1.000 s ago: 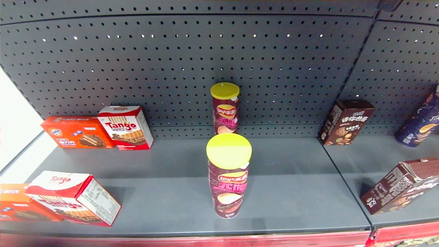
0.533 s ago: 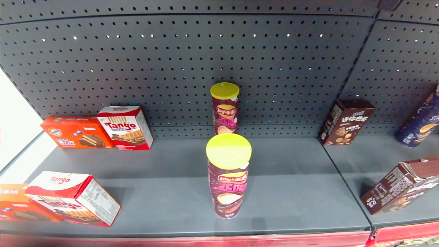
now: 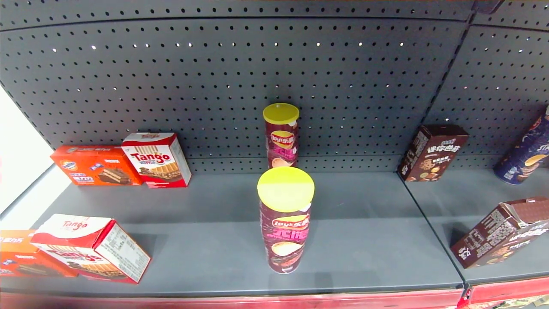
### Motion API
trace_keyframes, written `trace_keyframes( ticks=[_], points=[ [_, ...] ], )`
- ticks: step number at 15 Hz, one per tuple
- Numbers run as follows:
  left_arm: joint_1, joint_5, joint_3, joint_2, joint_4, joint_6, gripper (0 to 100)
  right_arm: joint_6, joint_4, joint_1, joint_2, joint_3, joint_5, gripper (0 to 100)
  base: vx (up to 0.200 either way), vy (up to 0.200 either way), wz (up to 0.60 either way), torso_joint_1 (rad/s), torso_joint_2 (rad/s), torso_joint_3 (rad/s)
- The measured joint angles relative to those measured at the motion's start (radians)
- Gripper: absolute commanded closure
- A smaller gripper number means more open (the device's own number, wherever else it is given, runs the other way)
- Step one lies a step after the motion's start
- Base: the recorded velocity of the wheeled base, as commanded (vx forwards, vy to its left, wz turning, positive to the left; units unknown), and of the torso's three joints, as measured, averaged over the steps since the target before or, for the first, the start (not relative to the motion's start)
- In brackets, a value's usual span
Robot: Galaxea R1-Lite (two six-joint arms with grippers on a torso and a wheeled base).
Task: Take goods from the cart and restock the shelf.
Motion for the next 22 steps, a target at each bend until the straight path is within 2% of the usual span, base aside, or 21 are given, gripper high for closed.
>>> trace_keyframes(
  ticks=[4,7,9,12,14,15,17,18,19,20,22],
  points=[
    [0.000,0.006,-0.080,0.001,-0.002,-0.016,0,0.000,0.000,-0.001,0.000,0.000,0.000,0,0.000,0.000,0.00,0.000,0.00,0.000],
    [0.000,-0.001,-0.090,0.001,-0.011,-0.017,0,0.000,0.000,0.000,0.000,0.000,0.000,0,0.000,0.000,0.00,0.000,0.00,0.000],
    [0.000,-0.028,-0.098,0.002,-0.015,-0.019,0,0.000,0.000,0.000,0.000,0.000,0.000,0,0.000,0.000,0.00,0.000,0.00,0.000],
    [0.000,-0.064,-0.059,0.001,-0.015,-0.026,0,0.000,0.000,-0.001,0.000,0.000,0.000,0,0.000,0.000,0.00,0.000,0.00,0.000],
    [0.000,-0.086,-0.002,0.002,0.040,-0.029,0,0.000,0.000,-0.001,0.000,0.000,0.000,0,0.000,0.000,0.00,0.000,0.00,0.000],
    [0.000,-0.132,0.009,0.002,0.036,-0.030,0,0.000,0.000,-0.001,0.000,0.000,0.000,0,0.000,0.000,0.00,0.000,0.00,0.000],
    [0.000,-0.173,0.017,0.002,0.037,-0.032,0,0.000,0.000,0.000,0.000,0.000,0.000,0,0.000,0.000,0.00,0.000,0.00,0.000],
    [0.000,-0.249,0.018,0.002,0.039,-0.028,0,0.000,0.000,0.000,0.000,0.000,0.000,0,0.000,0.000,0.00,0.000,0.00,0.000],
    [0.000,-0.280,0.019,0.002,0.043,-0.009,0,0.000,0.000,0.000,0.000,0.000,0.000,0,0.000,0.000,0.00,0.000,0.00,0.000],
    [0.000,-0.235,0.020,0.002,0.043,0.018,0,0.000,0.000,0.000,0.000,0.000,0.000,0,0.000,0.000,0.00,0.000,0.00,0.000],
    [0.000,-0.061,0.020,0.002,0.042,0.071,0,0.000,0.000,0.000,0.000,0.000,0.000,0,0.000,0.000,0.00,0.000,0.00,0.000]
  ],
)
